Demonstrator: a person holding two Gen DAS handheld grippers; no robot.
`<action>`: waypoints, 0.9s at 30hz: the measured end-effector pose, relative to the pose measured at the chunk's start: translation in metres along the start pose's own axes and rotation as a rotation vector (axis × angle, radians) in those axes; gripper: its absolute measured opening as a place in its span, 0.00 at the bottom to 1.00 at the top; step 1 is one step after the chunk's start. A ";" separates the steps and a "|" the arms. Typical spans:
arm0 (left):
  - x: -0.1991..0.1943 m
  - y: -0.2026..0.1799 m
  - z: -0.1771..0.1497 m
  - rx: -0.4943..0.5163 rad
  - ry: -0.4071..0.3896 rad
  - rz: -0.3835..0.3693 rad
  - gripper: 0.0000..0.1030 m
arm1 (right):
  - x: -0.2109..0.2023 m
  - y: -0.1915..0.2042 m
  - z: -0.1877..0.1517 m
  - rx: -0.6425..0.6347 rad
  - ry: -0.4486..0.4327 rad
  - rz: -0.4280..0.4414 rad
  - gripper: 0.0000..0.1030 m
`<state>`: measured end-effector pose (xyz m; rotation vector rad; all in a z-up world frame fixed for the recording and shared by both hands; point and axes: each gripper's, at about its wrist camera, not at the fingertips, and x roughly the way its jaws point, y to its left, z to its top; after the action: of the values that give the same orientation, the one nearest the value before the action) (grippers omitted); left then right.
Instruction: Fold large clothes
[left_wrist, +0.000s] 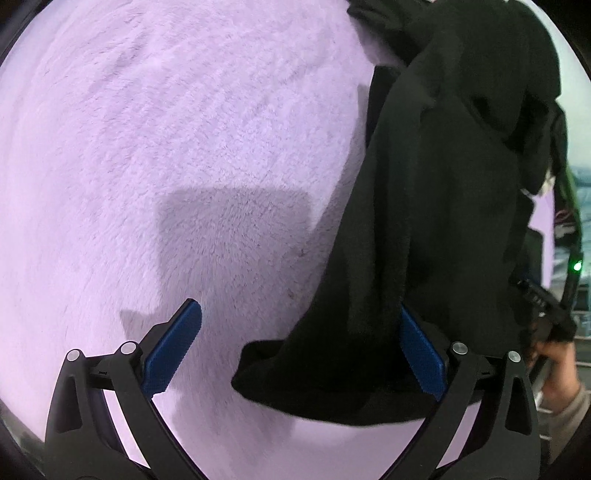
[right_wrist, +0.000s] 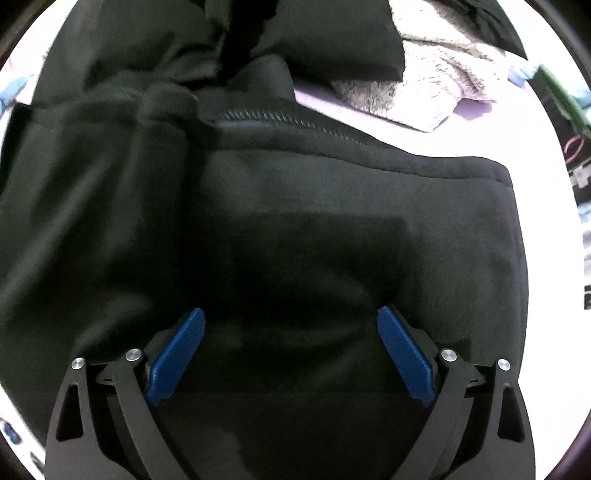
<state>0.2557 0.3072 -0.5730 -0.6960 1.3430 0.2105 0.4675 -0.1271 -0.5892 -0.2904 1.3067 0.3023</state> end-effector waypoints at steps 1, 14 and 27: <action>-0.005 0.002 -0.001 -0.013 -0.001 -0.027 0.94 | -0.007 -0.001 -0.005 0.026 -0.006 0.022 0.90; 0.024 0.051 -0.019 -0.231 0.103 -0.384 0.94 | -0.061 -0.005 -0.087 0.201 -0.090 0.177 0.90; 0.043 0.050 -0.008 -0.254 0.142 -0.568 0.94 | -0.066 0.041 -0.086 0.228 -0.085 0.205 0.90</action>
<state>0.2333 0.3312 -0.6310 -1.2957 1.2085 -0.1312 0.3597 -0.1249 -0.5467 0.0492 1.2752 0.3315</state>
